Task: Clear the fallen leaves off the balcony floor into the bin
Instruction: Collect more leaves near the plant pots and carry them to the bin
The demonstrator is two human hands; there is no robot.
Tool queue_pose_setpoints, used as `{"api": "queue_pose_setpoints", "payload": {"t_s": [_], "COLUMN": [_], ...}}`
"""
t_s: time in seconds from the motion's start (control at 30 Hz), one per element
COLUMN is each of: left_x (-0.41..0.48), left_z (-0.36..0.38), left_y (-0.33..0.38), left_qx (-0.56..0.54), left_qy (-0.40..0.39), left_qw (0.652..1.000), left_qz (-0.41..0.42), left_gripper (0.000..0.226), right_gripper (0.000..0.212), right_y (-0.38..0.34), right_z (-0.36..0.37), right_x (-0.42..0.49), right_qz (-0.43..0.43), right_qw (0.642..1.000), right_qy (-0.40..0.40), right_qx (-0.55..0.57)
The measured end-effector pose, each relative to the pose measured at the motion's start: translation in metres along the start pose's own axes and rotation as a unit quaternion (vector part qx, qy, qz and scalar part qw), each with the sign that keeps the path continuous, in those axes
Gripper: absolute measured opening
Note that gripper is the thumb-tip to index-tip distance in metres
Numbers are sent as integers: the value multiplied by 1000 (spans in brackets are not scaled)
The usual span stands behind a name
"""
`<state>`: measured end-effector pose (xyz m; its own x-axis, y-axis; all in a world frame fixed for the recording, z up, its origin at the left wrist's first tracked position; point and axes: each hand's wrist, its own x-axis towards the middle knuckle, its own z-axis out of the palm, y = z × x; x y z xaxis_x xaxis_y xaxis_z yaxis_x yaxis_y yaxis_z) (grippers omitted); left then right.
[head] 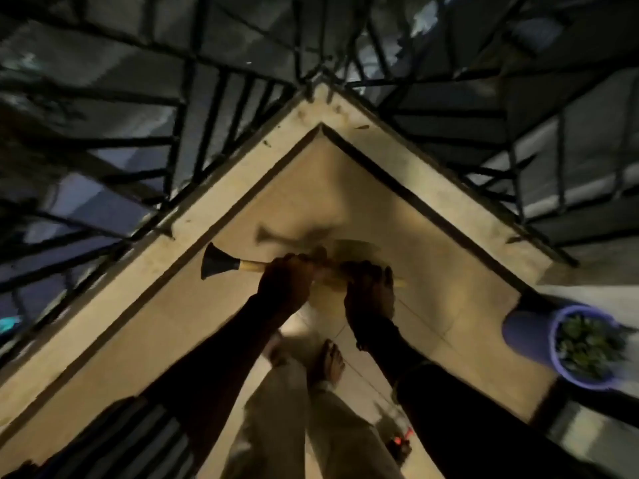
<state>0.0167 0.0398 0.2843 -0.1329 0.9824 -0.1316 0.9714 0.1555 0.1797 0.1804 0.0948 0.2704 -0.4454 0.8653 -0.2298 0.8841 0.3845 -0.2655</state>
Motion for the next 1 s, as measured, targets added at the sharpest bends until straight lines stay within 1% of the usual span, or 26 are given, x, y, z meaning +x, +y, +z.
{"api": "queue_pose_setpoints", "payload": {"t_s": [0.07, 0.17, 0.23, 0.3, 0.37, 0.4, 0.47, 0.5, 0.57, 0.67, 0.7, 0.77, 0.9, 1.0], "left_x": [31, 79, 114, 148, 179, 193, 216, 228, 249, 274, 282, 300, 332, 353], "left_z": [5, 13, 14, 20, 33, 41, 58, 67, 83, 116, 127, 148, 188, 218], "left_y": [16, 44, 62, 79, 92, 98, 111, 117, 131, 149, 156, 171, 203, 218], "left_qx": [-29, 0, -5, 5, 14, 11, 3, 1, 5, 33, 29, 31, 28, 26], "left_qy": [-10, 31, 24, -7, -40, -68, -112, -113, -101, -54, -54, -65, -107, -121], "left_qw": [999, 995, 990, 987, 981, 976, 966, 963, 960, 962, 964, 967, 966, 962], "left_qz": [19, 97, 139, 162, 191, 208, 234, 245, 260, 267, 258, 246, 233, 243], "left_gripper": [38, 31, 32, 31, 23, 22, 29, 31, 30, 26, 28, 38, 43, 65], "right_gripper": [44, 49, 53, 56, 55, 54, 54, 54, 52, 49, 48, 45, 43, 45], "right_y": [26, 66, 90, 113, 137, 148, 170, 182, 204, 237, 248, 274, 320, 349], "right_z": [-9, -23, -30, -34, -31, -28, -22, -18, -7, 7, 14, 29, 51, 54], "right_x": [14, 37, 49, 63, 76, 83, 94, 100, 110, 129, 136, 149, 171, 188], "right_qz": [47, 99, 127, 150, 170, 180, 199, 207, 222, 244, 247, 252, 264, 263], "right_qw": [999, 994, 991, 988, 985, 982, 978, 976, 971, 964, 963, 962, 958, 958], "right_qy": [-14, -33, -28, -19, -15, -9, -1, -3, -2, -3, 1, -1, -23, -15], "right_qx": [13, 27, 33, 30, 40, 48, 60, 67, 90, 107, 106, 105, 107, 113]}}
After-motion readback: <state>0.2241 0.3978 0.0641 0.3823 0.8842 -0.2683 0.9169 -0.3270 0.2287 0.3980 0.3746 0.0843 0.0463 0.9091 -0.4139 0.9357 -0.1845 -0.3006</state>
